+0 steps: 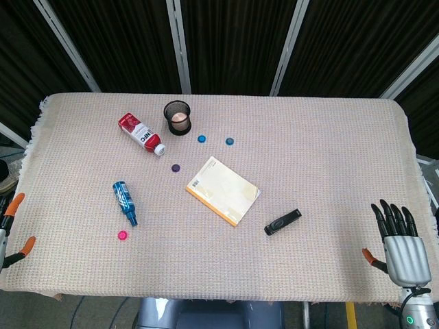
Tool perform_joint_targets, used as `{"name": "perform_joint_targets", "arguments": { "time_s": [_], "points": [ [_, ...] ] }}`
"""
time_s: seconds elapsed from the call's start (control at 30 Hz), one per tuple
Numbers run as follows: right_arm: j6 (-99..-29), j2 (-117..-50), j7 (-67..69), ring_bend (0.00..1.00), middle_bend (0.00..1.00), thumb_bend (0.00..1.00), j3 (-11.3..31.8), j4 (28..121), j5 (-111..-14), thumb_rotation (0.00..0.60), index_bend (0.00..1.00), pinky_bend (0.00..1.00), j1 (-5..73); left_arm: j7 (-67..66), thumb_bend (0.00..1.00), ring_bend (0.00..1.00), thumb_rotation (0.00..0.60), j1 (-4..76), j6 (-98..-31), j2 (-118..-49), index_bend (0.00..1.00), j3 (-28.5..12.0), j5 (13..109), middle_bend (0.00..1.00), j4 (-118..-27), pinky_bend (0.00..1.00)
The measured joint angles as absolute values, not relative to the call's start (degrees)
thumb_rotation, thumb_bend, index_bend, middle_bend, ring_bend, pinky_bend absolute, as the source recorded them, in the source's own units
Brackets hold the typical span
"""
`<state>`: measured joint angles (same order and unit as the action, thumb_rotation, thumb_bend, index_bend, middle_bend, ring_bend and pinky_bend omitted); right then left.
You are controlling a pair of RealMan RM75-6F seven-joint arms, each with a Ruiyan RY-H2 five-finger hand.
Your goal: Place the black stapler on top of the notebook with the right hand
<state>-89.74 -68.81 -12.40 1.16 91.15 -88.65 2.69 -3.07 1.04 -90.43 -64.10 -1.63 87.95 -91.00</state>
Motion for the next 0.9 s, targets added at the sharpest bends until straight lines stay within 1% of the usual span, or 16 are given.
{"name": "perform_joint_targets", "arguments": {
  "time_s": [0.3,0.43,0.57,0.67,0.77,0.9],
  "points": [
    [-89.15,-69.08,-13.93,0.0,0.0,0.13,0.12,91.55,-90.06,0.6,0.0,0.0,2.48,-3.12,0.3,0.0,0.6,0.63,-91.12,-64.08,0.05,-1.46,88.44,0.0,-91.29,0.16],
    [-86.49,-69.08,-13.99,0.0,0.0,0.13,-0.51,91.95,-90.07,0.6,0.01,0.0,3.16,-2.58,0.3,0.0,0.6,0.56,-91.51,-63.89,0.05,-1.5,88.72,0.0,-91.4,0.16],
    [-82.91,-69.61,-14.53,0.0,0.01,0.13,-0.94,91.72,-90.48,0.6,0.06,0.0,4.86,-2.51,0.3,0.0,0.6,0.77,-91.03,-63.93,0.05,-1.7,88.38,0.0,-91.26,0.16],
    [-80.15,-70.56,-15.16,0.0,0.05,0.13,-0.94,90.9,-90.72,0.6,0.1,0.03,6.54,-2.9,0.3,0.0,0.6,1.15,-90.11,-64.0,0.05,-1.88,87.76,0.0,-91.27,0.16],
    [-77.11,-71.65,-15.79,0.0,0.1,0.14,-0.63,90.24,-90.66,0.6,0.14,0.09,8.49,-3.39,0.3,0.0,0.6,1.29,-89.87,-64.04,0.05,-1.97,87.53,0.0,-91.6,0.16],
    [-73.42,-73.18,-16.74,0.04,0.14,0.17,0.22,90.27,-90.46,0.6,0.17,0.16,11.55,-3.38,0.31,0.0,0.6,1.03,-90.46,-63.97,0.06,-1.92,87.78,0.0,-91.9,0.16]
  ]
}}
